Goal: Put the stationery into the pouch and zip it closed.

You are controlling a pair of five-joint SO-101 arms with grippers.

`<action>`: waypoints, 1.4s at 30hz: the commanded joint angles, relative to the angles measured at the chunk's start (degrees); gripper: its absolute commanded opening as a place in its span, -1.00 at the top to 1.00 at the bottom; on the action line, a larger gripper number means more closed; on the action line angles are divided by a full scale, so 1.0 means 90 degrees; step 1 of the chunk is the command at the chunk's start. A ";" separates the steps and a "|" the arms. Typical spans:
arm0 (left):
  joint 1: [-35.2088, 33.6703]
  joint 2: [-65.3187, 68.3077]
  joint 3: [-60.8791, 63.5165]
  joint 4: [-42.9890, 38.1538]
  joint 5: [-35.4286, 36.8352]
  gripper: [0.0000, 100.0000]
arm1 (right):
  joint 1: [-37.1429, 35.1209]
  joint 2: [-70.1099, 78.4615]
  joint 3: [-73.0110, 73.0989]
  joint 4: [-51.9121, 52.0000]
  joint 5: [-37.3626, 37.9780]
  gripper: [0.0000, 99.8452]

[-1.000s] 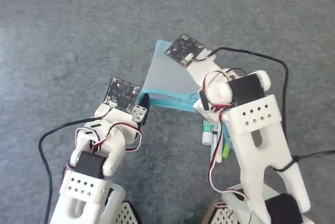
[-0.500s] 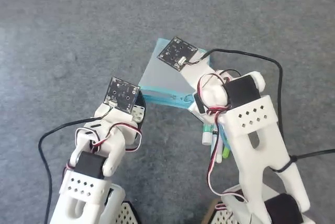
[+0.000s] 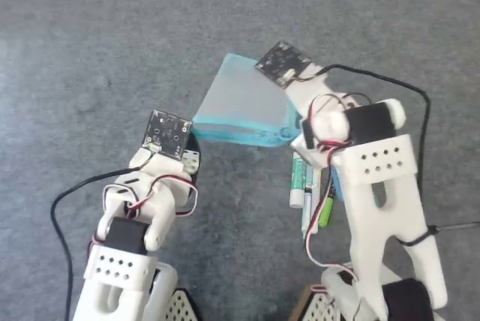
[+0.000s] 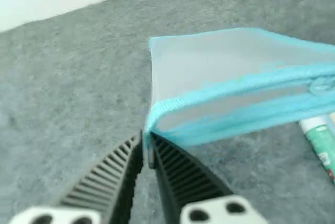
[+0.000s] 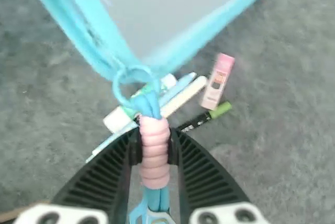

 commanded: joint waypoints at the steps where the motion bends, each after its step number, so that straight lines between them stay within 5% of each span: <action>1: -0.0195 0.0000 -0.0083 -0.0107 0.0068 0.98 | 0.0249 -0.0249 -0.0049 -0.0093 0.0078 0.99; 11: 0.0274 0.0029 -0.0083 -0.0107 0.0078 0.97 | -0.0786 -0.0376 -0.0049 0.0376 -0.0039 0.78; 18: 0.0313 -0.0020 -0.0220 0.0274 0.0039 0.62 | -0.1294 -0.1138 -0.0088 0.0405 -0.0371 0.97; 25: 0.0293 -0.0020 -0.0571 0.1309 -0.0576 0.60 | -0.1392 -0.1294 0.0283 0.0513 -0.0400 0.96; 34: -0.1524 0.0029 -0.0767 0.1045 -0.0527 0.60 | -0.1900 -0.1343 0.3731 -0.2955 -0.1260 0.65; 42: -0.2120 0.0039 -0.0923 0.1084 -0.0518 0.60 | -0.2623 -0.1343 0.4806 -0.3951 -0.0967 0.63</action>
